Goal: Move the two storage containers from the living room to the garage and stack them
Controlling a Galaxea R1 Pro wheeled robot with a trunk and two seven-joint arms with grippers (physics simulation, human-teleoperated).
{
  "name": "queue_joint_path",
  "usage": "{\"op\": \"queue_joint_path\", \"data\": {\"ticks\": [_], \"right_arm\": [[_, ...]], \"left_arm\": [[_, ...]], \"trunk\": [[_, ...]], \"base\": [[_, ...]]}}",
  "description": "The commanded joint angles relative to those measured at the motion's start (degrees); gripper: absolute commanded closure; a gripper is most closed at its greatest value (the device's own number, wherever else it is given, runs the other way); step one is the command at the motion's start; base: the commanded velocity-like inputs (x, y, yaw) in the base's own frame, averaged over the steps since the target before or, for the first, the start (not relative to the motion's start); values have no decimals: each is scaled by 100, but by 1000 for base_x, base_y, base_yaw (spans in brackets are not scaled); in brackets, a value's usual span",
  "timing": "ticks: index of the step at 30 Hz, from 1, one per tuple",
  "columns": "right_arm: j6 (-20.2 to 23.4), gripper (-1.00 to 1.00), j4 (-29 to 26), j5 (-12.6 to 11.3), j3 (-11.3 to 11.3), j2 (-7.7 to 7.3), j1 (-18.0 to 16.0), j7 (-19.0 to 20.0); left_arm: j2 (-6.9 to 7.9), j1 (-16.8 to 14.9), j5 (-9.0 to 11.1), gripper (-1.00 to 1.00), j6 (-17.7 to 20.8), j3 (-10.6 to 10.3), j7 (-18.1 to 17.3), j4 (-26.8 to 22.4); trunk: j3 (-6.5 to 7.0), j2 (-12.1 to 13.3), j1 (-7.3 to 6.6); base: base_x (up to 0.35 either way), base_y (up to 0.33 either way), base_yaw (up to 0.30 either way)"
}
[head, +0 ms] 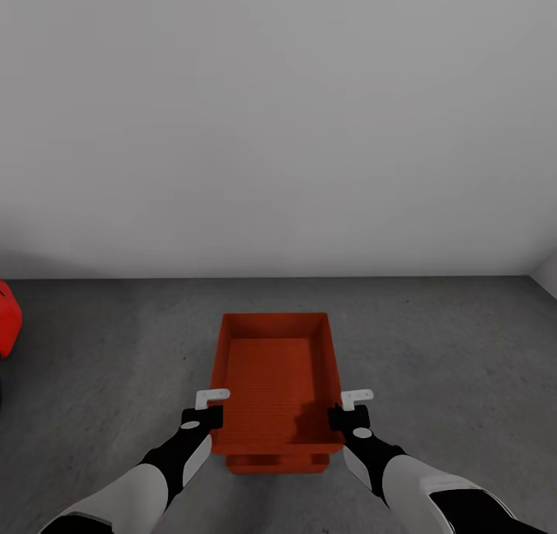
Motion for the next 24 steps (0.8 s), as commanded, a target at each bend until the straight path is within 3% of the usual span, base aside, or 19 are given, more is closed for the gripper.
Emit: {"op": "queue_joint_path", "data": {"ticks": [1, 24], "right_arm": [[14, 100, 20, 78, -44, 34, 2, -25], [14, 100, 20, 78, -44, 34, 2, -25]], "left_arm": [[-1, -6, -62, 100, -98, 166, 219, -282], [-2, -6, -62, 100, -91, 167, 219, -282]], "trunk": [[-5, -3, 0], [-382, -845, 461]], "base": [[0, 0, 0], [0, 0, 0]]}}
